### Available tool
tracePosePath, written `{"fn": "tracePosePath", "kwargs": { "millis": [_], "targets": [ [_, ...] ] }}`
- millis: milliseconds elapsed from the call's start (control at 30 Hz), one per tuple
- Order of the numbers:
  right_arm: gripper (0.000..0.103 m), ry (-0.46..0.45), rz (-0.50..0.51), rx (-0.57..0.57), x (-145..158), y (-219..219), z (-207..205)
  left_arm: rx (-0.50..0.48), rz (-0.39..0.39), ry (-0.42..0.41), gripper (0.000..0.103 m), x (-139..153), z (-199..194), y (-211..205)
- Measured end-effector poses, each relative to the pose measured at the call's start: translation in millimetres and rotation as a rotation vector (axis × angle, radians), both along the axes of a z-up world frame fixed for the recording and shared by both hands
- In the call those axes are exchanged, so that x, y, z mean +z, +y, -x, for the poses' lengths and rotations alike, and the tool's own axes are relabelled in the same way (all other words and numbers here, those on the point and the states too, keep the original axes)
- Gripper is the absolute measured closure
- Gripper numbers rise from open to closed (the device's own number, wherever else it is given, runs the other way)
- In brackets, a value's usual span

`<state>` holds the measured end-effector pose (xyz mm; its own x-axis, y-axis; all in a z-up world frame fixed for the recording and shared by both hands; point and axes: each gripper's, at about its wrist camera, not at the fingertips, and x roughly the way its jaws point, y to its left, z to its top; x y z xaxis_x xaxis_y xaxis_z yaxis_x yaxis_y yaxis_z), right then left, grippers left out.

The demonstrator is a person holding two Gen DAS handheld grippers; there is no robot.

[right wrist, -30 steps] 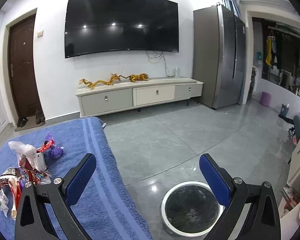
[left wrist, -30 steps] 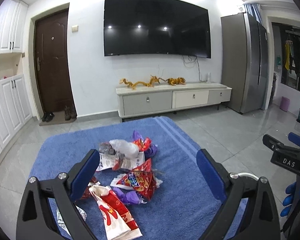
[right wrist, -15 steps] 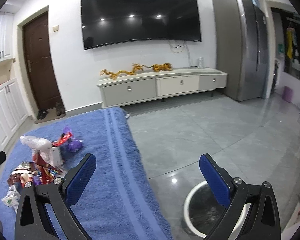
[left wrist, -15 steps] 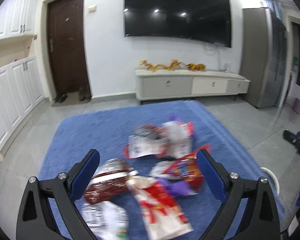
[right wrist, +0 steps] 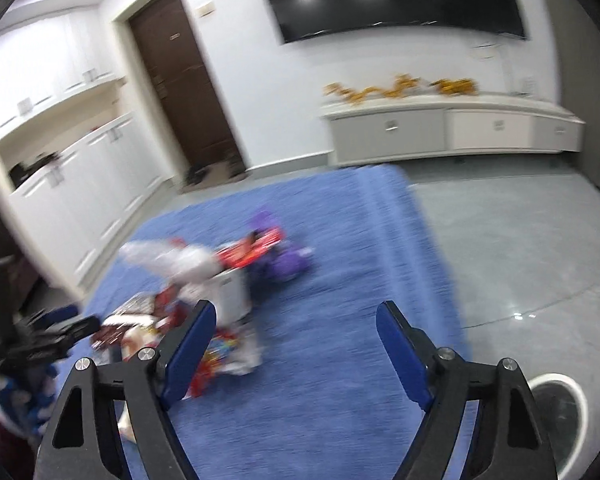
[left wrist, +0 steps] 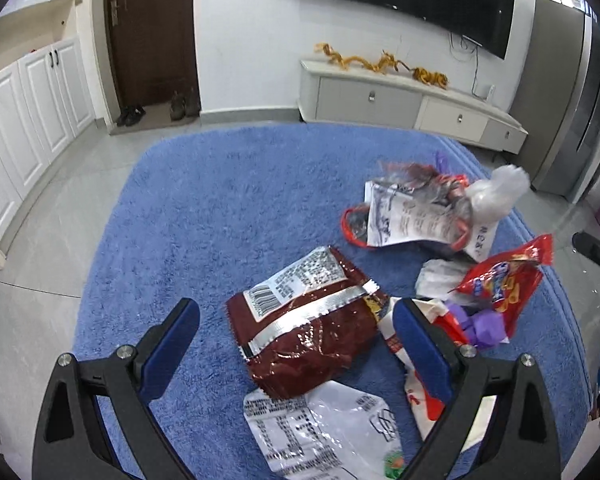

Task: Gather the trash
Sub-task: 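Grasp the brown-red wrapper with the left tool while the right tool grasps the red chip bag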

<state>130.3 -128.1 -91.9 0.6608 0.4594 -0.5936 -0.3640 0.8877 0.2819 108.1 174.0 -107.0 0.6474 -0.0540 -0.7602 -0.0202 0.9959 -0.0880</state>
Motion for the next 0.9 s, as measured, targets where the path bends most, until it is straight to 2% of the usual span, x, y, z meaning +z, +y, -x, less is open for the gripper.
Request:
{"fn": "tracePosePath", "kwargs": {
  "millis": [100, 200, 300, 400, 433, 500, 567, 600, 667, 767, 900],
  "targets": [
    [0.024, 0.019, -0.015, 0.079, -6.2, 17.6, 2.5, -0.033, 0.015, 0.013, 0.005, -3.6, -6.4, 0.8],
    [0.030, 0.031, 0.008, 0.134, -7.6, 34.8, 1.4, -0.040, 0.003, 0.025, 0.005, -8.8, -14.1, 1.0],
    [0.037, 0.038, 0.034, 0.172, -15.8, 51.9, -4.4, -0.048, 0.030, 0.051, 0.005, -16.4, -21.5, 3.8],
    [0.049, 0.052, 0.065, 0.200, -25.6, 68.2, -10.6, -0.059, 0.031, 0.073, 0.006, -22.7, -26.8, 2.4],
    [0.056, 0.060, 0.077, 0.210, -28.9, 72.5, -12.2, -0.065, 0.034, 0.077, 0.006, -24.2, -28.5, 1.1],
    [0.068, 0.067, 0.096, 0.218, -34.2, 78.3, -12.5, -0.078, 0.031, 0.083, 0.015, -26.6, -30.9, -0.8],
    [0.083, 0.067, 0.108, 0.214, -33.7, 80.3, -8.4, -0.087, 0.041, 0.097, 0.038, -28.9, -33.9, -1.1],
    [0.086, 0.067, 0.109, 0.207, -33.3, 79.3, -7.2, -0.082, 0.041, 0.098, 0.043, -30.1, -34.7, -0.1],
    [0.091, 0.067, 0.104, 0.193, -31.3, 75.5, -3.5, -0.080, 0.050, 0.098, 0.063, -31.4, -35.0, 2.7],
    [0.094, 0.067, 0.101, 0.178, -27.8, 69.4, 2.6, -0.075, 0.066, 0.079, 0.076, -28.0, -30.8, 6.1],
    [0.094, 0.047, 0.097, 0.151, -19.3, 62.0, 13.2, -0.075, 0.098, 0.050, 0.085, -19.2, -21.7, 10.5]
  ]
}}
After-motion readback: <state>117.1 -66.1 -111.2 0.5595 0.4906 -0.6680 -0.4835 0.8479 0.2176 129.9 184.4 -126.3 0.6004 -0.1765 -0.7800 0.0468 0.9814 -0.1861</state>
